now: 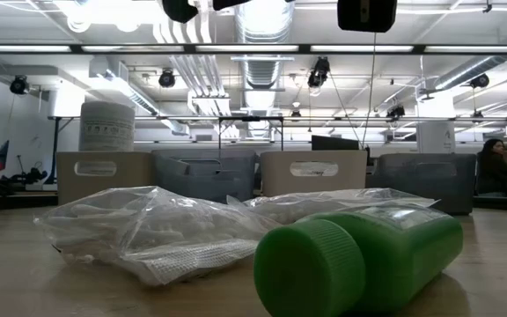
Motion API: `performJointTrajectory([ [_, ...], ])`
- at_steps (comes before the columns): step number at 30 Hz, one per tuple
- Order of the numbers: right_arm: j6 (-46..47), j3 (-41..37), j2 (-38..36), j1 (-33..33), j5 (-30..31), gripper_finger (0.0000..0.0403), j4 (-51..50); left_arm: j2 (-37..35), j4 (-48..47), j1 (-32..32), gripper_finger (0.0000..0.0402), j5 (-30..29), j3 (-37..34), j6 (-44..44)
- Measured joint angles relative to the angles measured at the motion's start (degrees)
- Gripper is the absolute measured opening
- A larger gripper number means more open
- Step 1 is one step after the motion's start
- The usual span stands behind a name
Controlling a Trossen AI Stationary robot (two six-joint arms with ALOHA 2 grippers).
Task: Pick & Place Travel size toiletries
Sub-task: Put the green shampoo into the gray bin
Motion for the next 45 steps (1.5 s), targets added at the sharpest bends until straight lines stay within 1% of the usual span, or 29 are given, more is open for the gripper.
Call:
performJointTrajectory([
  [4, 0.5, 0.0, 0.0, 0.0, 0.0, 0.0126, 0.0, 0.0, -0.2, 0.0, 0.0127, -0.1, 0.0, 0.2],
  [7, 0.5, 0.0, 0.0, 0.0, 0.0, 0.0126, 0.1, 0.0, -0.5, 0.0, 0.0113, -0.3, 0.0, 0.2],
  [11, 0.6, -0.1, 0.0, 0.0, 0.7, 0.015, 0.0, -0.1, -0.8, -0.1, 0.0112, -2.0, 0.0, 0.2],
  [15, 0.7, 0.1, -0.5, 0.1, 2.3, 0.0187, -0.4, -1.1, -2.8, -0.2, 0.0111, -5.9, 0.0, -0.2],
  [23, 0.7, 2.6, -2.0, 0.4, 6.4, 0.0248, -6.0, -2.8, -6.9, 0.0, 0.0111, -12.0, -0.1, -2.2],
  [24, 0.7, 2.7, -2.4, 0.4, 7.1, 0.0255, -6.1, -3.0, -8.0, 0.0, 0.0111, -13.3, -0.1, -2.7],
  [27, 0.9, 3.5, -3.8, 0.9, 8.4, 0.0273, -7.0, -3.9, -14.1, 0.3, 0.0111, -19.7, -0.5, -5.9],
  [29, 1.7, 3.6, -5.0, 1.6, 11.4, 0.0284, -8.9, -5.5, -17.8, 0.4, 0.011, -23.9, -1.3, -9.9],
  [32, 4.0, 3.6, -6.7, 3.0, 19.3, 0.0298, -11.6, -9.5, -23.6, 0.4, 0.011, -30.4, -3.7, -19.0],
  [34, 5.8, 3.5, -7.9, 4.1, 24.8, 0.0305, -13.4, -12.4, -28.1, 0.4, 0.011, -35.5, -6.5, -27.4],
  [37, 8.8, 3.5, -9.4, 5.7, 30.3, 0.0314, -16.1, -17.8, -35.2, 0.0, 0.011, -45.4, -10.6, -42.1],
  [39, 11.0, 3.4, -9.8, 6.5, 33.4, 0.0318, -17.1, -21.6, -41.7, -0.1, 0.011, -51.6, -12.5, -54.5],
  [40, 11.8, 3.4, -9.9, 6.7, 34.9, 0.032, -17.6, -23.0, -45.7, 0.0, 0.011, -52.8, -13.2, -61.6],
  [42, 12.8, 3.3, -10.0, 6.9, 37.4, 0.0324, -17.8, -25.0, -52.8, 0.9, 0.011, -52.5, -14.4, -76.8],
  [45, 13.3, 3.3, -9.8, 6.9, 38.8, 0.033, -17.8, -27.4, -60.7, 2.4, 0.011, -48.1, -15.9, -98.9],
])
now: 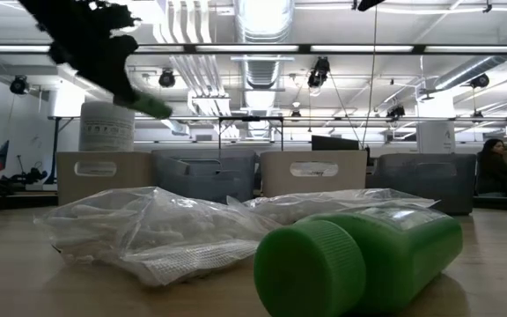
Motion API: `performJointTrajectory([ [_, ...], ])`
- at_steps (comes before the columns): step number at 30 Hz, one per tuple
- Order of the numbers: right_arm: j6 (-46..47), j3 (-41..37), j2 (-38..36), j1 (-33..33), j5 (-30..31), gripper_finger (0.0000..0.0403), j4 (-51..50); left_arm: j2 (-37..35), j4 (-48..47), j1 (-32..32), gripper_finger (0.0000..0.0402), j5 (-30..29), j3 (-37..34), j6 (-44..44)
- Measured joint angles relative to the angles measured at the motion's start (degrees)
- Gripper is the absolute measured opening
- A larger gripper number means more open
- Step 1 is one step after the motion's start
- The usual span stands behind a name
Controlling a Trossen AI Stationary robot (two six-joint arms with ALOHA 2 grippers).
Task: Pick & Place Travel size toiletries
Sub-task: Put the green shampoo into the gray bin
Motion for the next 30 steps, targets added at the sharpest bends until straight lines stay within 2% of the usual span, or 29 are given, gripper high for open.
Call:
performJointTrajectory([
  [3, -0.2, 0.0, 0.7, 0.0, 0.4, 0.0336, 0.0, -0.7, -0.6, 0.2, 0.011, 5.8, -2.2, -13.7],
  [7, -0.3, 0.0, 1.1, 0.0, 0.6, 0.0343, 0.0, -0.9, 4.5, 0.2, 0.011, 11.3, -5.2, -24.3],
  [13, 0.4, -0.1, 1.2, 0.0, 1.1, 0.035, 0.1, -0.8, 11.7, 0.8, 0.011, 11.6, -10.6, -33.4],
  [18, 1.1, -0.1, 1.2, 0.0, 1.9, 0.0342, 0.1, -0.8, 12.6, 0.8, 0.0122, 12.6, -13.4, -41.4],
  [26, 0.7, -0.2, 1.2, 0.0, 1.9, 0.0327, 0.1, -0.8, 14.0, 0.9, 0.0194, 11.2, -13.3, -43.4],
  [30, 0.7, -0.5, 1.2, 0.0, 1.2, 0.0326, -0.1, -0.9, 14.2, 0.8, 0.0227, 13.4, -12.7, -42.4],
])
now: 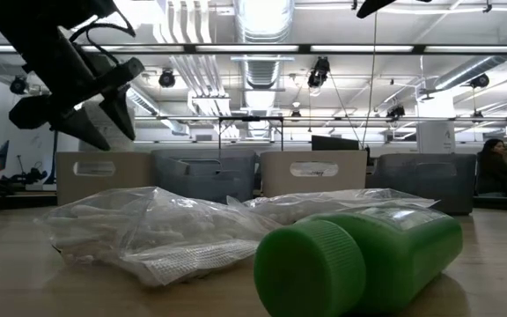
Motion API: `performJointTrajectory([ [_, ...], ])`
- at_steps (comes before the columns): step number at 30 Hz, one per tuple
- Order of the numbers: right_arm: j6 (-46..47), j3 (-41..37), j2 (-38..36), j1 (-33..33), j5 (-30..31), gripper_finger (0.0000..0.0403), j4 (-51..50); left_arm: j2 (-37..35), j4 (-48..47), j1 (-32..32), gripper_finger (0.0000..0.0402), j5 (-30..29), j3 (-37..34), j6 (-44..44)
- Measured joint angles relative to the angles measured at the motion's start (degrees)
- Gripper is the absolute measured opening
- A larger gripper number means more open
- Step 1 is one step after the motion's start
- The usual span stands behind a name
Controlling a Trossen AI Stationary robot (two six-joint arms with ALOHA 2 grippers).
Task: Pick & Place Travel size toiletries
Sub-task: Put the green shampoo into the gray bin
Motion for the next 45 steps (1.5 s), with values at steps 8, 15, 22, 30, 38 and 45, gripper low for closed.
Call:
performJointTrajectory([
  [8, 0.2, -1.9, 0.0, 0.8, -8.3, 0.035, -0.1, -0.4, 15.7, -4.1, 0.0235, 12.9, 3.9, 44.2],
  [15, 4.8, -5.0, 0.0, 2.7, -9.8, 0.0354, 0.1, 0.7, 24.4, -9.6, 0.0234, 29.2, 3.9, 82.1],
  [22, 11.3, -8.3, 0.0, 5.1, -10.3, 0.0333, 0.4, 8.5, 30.7, -12.1, 0.0233, 29.9, 3.9, 93.6],
  [30, 16.6, -9.6, 0.1, 7.6, -11.8, 0.0326, 0.4, 24.3, 37.8, -19.4, 0.0233, 24.8, 9.0, 105.0],
  [38, 19.7, -9.7, 0.9, 9.8, -12.3, 0.035, 0.8, 35.7, 37.9, -24.1, 0.0223, 22.5, 17.0, 105.7],
  [45, 19.1, -9.8, 7.4, 12.1, -17.8, 0.0355, 10.8, 40.5, 38.1, -25.6, 0.0205, 22.5, 21.9, 105.4],
])
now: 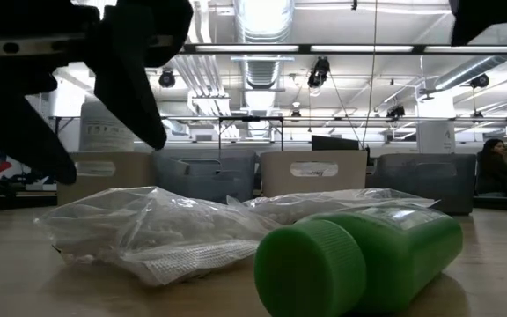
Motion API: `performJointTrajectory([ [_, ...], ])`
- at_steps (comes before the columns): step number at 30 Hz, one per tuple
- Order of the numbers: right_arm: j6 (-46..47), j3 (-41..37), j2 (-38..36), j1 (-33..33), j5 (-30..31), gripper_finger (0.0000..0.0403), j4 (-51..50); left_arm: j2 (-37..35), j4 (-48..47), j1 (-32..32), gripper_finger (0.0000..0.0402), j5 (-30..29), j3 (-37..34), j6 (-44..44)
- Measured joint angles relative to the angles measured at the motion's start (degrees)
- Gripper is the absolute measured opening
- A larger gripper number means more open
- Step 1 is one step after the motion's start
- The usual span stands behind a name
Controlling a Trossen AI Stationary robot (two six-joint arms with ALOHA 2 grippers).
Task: Pick & Place Travel size toiletries
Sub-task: Put the green shampoo into the gray bin
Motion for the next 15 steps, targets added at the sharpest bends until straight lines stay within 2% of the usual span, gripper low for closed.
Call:
performJointTrajectory([
  [4, -2.6, 0.0, 5.5, 1.2, -5.3, 0.0343, 5.6, -0.3, -1.4, -0.1, 0.0199, -1.0, 0.1, -2.5],
  [8, -8.9, 2.2, 10.0, 3.0, -5.3, 0.0328, 6.0, -3.2, -6.0, -0.4, 0.0195, -3.1, 0.0, -8.3],
  [11, -17.1, 4.3, 12.8, 4.1, -5.5, 0.032, 6.1, -6.6, -11.0, -0.6, 0.0195, -3.5, 0.1, -16.0],
  [15, -33.5, 7.6, 17.0, 5.1, -5.5, 0.0314, 6.3, -12.2, -20.7, -1.2, 0.0194, -3.5, 0.0, -31.0],
])
